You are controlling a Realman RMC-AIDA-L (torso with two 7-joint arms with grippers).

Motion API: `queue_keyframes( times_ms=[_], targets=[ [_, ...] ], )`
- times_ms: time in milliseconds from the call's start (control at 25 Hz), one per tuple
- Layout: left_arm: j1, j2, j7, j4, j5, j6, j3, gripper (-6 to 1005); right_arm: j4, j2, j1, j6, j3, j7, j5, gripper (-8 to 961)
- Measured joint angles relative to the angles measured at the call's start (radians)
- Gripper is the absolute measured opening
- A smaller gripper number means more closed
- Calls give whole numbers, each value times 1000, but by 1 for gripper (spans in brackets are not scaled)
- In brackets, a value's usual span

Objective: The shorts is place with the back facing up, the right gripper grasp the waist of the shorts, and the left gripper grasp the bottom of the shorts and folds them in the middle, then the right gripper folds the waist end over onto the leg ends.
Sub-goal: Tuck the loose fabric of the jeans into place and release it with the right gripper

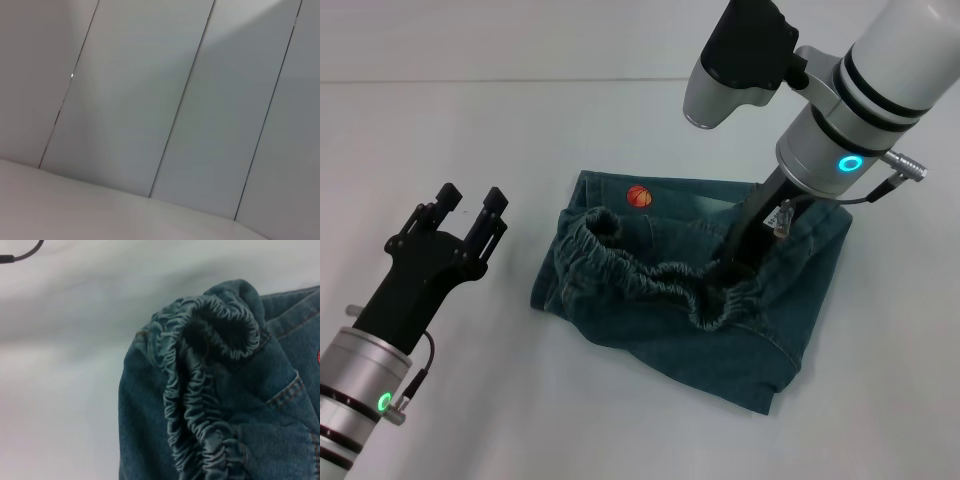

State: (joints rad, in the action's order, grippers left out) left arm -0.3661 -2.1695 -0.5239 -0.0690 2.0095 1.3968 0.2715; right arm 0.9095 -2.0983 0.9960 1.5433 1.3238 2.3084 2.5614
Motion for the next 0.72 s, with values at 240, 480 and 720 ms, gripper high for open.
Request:
queue_keyframes(
  times_ms=[240, 480, 720],
  targets=[
    [5, 1, -3, 8, 0, 7, 20, 633, -8, 2, 0, -19, -3, 0, 0, 252],
    [9, 2, -3, 10, 0, 9, 29, 632, -3, 6, 0, -40, -14, 0, 0, 123],
    [9, 2, -4, 16, 0, 19, 46, 632, 10, 10, 4, -106, -96, -7, 0, 58]
  ],
)
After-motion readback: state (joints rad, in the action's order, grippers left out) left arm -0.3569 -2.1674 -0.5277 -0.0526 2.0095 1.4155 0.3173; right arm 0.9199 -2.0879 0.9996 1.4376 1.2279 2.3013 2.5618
